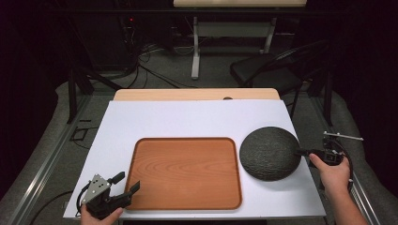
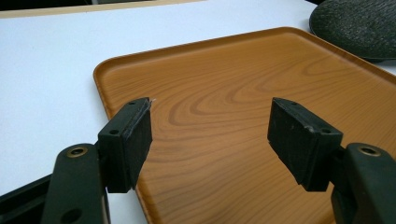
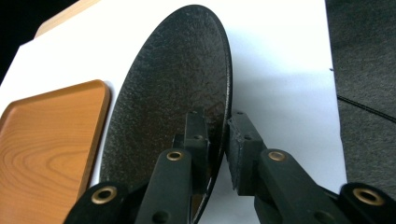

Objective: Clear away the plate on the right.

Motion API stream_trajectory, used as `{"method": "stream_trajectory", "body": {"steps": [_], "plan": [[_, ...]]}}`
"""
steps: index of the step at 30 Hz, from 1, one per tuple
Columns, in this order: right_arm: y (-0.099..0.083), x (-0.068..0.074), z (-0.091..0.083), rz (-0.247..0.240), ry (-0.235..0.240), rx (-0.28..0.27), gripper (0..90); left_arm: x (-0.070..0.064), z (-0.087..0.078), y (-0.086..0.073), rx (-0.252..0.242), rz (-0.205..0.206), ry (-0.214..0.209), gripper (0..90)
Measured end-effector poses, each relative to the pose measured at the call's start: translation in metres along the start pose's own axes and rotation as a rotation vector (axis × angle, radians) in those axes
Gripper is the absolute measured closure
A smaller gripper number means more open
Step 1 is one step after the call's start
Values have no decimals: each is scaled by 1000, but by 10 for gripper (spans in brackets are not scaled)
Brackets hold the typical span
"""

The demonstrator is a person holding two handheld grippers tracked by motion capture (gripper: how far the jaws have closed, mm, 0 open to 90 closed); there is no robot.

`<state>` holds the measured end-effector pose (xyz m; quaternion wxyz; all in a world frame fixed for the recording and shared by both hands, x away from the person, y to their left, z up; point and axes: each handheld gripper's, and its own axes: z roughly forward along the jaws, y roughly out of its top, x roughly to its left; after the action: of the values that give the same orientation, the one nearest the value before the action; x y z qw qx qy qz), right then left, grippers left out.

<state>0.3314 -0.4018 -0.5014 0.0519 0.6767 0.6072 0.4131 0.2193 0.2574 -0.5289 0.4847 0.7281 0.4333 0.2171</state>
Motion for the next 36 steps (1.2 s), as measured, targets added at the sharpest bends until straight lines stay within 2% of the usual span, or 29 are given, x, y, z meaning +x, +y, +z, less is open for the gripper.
{"method": "stream_trajectory", "body": {"steps": [3, 6, 12, 15, 20, 23, 25, 29, 32, 33, 36], "plan": [[3, 4, -2, -2, 6, 9, 814, 0, 0, 0, -1, -2, 0, 308], [7, 9, -3, -14, -11, 33, 810, 0, 0, 0, 0, -3, 0, 308], [11, 8, -3, 3, -7, 63, 813, 0, 0, 0, 1, -1, 1, 308], [13, 6, -3, 32, 12, 87, 816, 0, 0, 0, 1, 0, -1, 308], [15, 6, -3, 24, 12, 102, 821, 0, 0, 0, 1, -1, 0, 308], [18, 2, -3, 57, 40, 124, 830, 0, 0, 0, 2, -2, 1, 308], [18, 0, -2, 47, 48, 124, 831, 0, 0, 0, 2, -2, 1, 308], [21, -1, -2, 63, 62, 148, 836, 0, 0, 0, 10, -4, 4, 308], [23, -4, -1, 85, 74, 156, 846, 0, 0, 0, 6, -5, 1, 308], [24, -6, 0, 115, 87, 163, 854, 1, 0, 0, 6, -6, 1, 308], [25, -8, 0, 139, 95, 173, 862, 1, 0, 0, 6, -6, 1, 308]]}}
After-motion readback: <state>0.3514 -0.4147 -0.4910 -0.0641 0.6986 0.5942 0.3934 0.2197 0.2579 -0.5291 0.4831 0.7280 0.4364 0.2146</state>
